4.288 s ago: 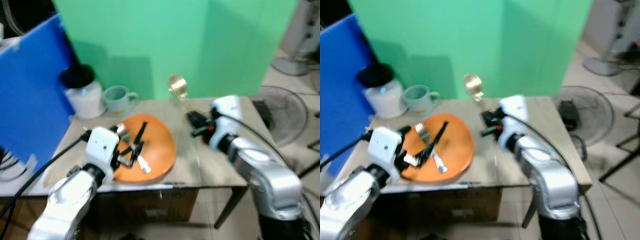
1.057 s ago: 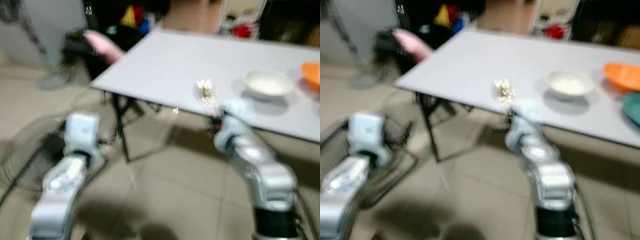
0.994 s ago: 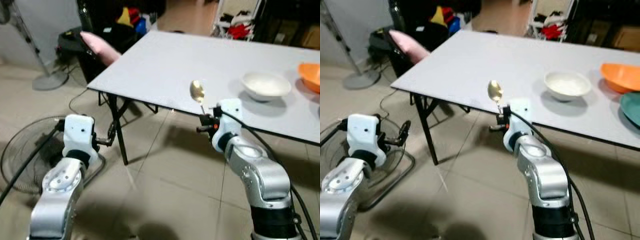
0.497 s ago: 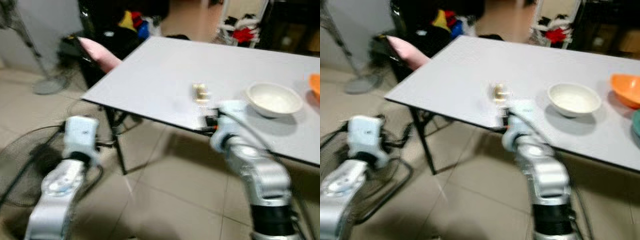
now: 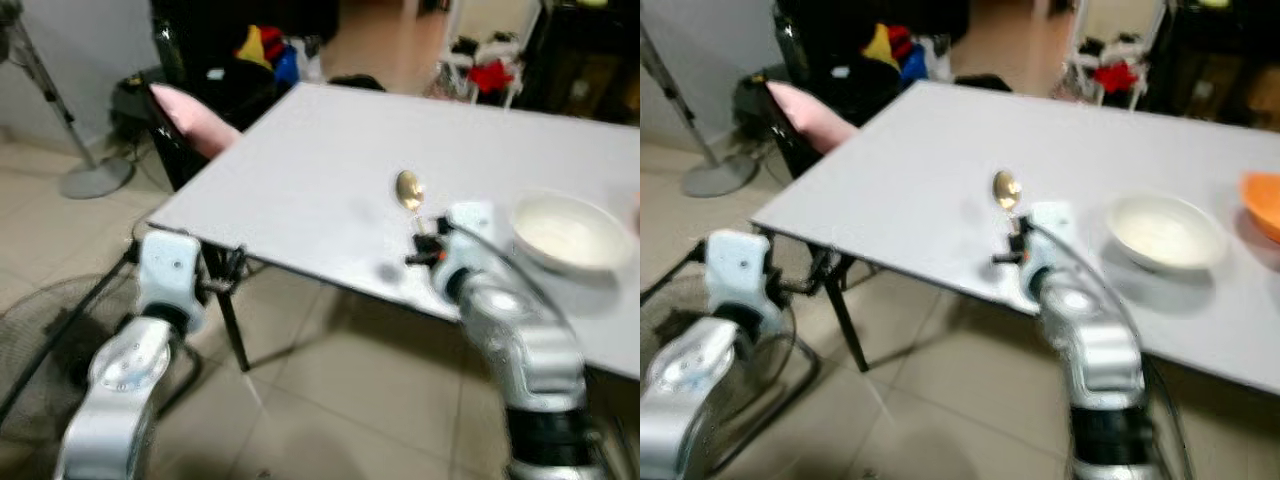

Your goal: Setting the table

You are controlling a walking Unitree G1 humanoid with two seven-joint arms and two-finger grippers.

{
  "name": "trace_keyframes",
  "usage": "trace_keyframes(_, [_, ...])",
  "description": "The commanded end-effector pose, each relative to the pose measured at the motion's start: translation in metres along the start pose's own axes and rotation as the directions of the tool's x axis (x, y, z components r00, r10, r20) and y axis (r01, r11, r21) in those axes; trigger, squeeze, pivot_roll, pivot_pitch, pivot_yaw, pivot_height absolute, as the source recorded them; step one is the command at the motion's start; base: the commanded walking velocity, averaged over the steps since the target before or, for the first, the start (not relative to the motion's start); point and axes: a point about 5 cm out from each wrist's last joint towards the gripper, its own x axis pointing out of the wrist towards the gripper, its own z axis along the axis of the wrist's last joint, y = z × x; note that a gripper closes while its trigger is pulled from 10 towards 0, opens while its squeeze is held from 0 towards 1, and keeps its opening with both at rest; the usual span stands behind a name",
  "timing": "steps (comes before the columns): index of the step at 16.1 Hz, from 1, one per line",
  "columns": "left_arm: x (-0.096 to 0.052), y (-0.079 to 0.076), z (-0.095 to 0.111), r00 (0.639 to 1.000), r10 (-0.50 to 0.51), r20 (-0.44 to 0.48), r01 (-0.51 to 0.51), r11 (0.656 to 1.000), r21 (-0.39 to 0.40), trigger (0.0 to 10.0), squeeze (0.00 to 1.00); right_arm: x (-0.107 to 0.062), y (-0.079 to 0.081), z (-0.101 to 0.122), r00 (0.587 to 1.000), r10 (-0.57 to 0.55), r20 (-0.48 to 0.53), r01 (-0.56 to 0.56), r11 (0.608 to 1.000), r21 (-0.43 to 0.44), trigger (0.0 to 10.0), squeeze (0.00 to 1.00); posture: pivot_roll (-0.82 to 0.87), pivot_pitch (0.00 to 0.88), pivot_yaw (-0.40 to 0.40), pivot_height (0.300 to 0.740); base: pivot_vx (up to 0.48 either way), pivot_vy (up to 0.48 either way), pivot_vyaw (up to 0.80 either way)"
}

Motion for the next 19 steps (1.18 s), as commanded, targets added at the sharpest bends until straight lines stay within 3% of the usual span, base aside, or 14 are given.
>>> trace_keyframes(1, [0.001,-0.005,0.003,1.0,-0.019,0.016,0.018,1.0,0.005,10.0,0.0,-0.002,-0.008,0.005,0.999,-0.029,0.013,0.029,1.0,-0.008,10.0,0.0,-0.07,0.0,0.051,0.74,0.382,0.0,0.0])
trace_keyframes(7, [0.002,-0.005,0.003,1.0,-0.026,0.01,0.025,1.0,0.014,10.0,0.0,-0.001,-0.009,0.003,0.999,-0.045,0.001,0.045,0.999,0.001,10.0,0.0,-0.07,0.0,0.058,0.74,0.372,0.0,0.0])
trace_keyframes(11, [0.006,-0.009,0.003,0.999,-0.044,0.003,0.044,0.999,0.02,10.0,0.0,0.0,-0.01,0.002,0.997,-0.071,-0.006,0.071,0.997,0.009,10.0,0.0,-0.07,0.0,0.067,0.74,0.0,0.0,0.0])
trace_keyframes(19, [0.015,-0.009,0.002,0.999,-0.032,-0.006,0.032,0.999,0.02,10.0,0.0,-0.002,-0.015,-0.003,0.995,-0.1,-0.027,0.101,0.995,0.011,10.0,0.0,-0.08,0.0,0.074,0.74,0.0,0.448,-0.67])
